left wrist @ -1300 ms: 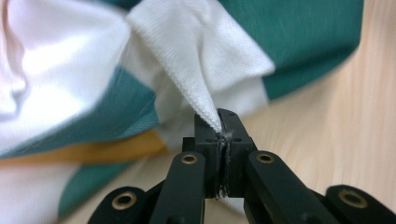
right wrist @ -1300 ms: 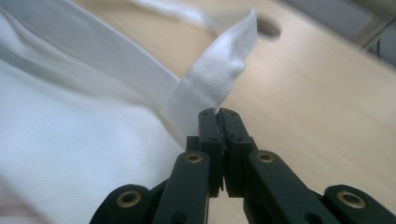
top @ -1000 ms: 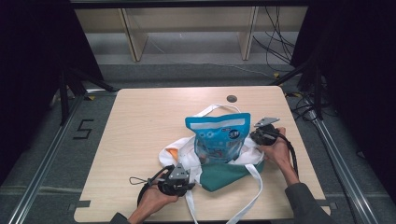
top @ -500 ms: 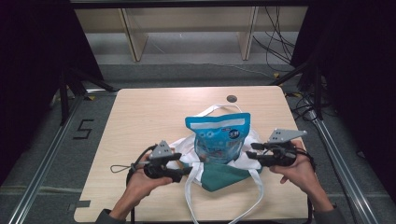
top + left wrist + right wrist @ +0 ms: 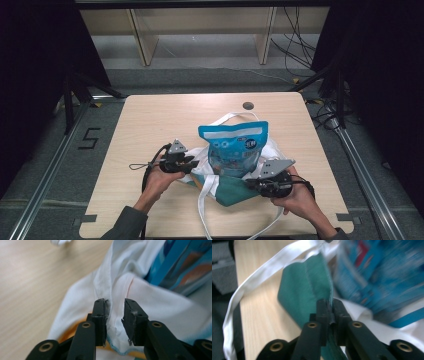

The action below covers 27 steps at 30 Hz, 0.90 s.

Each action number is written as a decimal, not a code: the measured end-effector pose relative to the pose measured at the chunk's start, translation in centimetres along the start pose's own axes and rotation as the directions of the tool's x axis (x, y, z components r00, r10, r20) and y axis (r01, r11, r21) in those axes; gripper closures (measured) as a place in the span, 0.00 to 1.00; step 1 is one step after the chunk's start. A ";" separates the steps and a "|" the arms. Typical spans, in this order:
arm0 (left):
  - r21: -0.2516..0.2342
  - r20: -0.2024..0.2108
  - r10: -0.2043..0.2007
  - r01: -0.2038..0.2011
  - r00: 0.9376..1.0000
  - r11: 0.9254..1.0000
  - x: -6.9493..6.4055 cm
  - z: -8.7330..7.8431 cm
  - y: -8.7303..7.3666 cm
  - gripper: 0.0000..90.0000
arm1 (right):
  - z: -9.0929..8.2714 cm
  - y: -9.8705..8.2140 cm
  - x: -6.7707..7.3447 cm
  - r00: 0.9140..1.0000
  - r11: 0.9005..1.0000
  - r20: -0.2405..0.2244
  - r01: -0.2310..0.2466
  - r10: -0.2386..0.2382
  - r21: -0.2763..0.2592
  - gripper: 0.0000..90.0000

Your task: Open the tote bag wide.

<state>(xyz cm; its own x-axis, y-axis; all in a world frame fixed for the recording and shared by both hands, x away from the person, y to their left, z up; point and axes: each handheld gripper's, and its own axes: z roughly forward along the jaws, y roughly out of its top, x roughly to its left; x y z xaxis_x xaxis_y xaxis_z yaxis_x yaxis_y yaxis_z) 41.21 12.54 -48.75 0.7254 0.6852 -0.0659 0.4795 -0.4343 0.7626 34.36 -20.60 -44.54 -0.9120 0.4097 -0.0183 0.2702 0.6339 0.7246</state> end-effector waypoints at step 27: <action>0.020 -0.084 -0.036 0.038 0.996 0.999 3.7 3.6 0.0 0.89 | 6.1 -0.7 -2.1 0.994 0.994 0.107 0.001 -0.013 0.112 0.96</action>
<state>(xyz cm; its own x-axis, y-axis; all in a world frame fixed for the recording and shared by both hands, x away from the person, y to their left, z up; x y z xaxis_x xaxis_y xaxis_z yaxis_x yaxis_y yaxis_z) 45.71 12.92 -51.31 0.6640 0.7467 -0.0391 0.5160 -0.4197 0.7467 37.97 -17.91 -49.21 -0.8773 0.4693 -0.1008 0.3026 0.7037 0.6428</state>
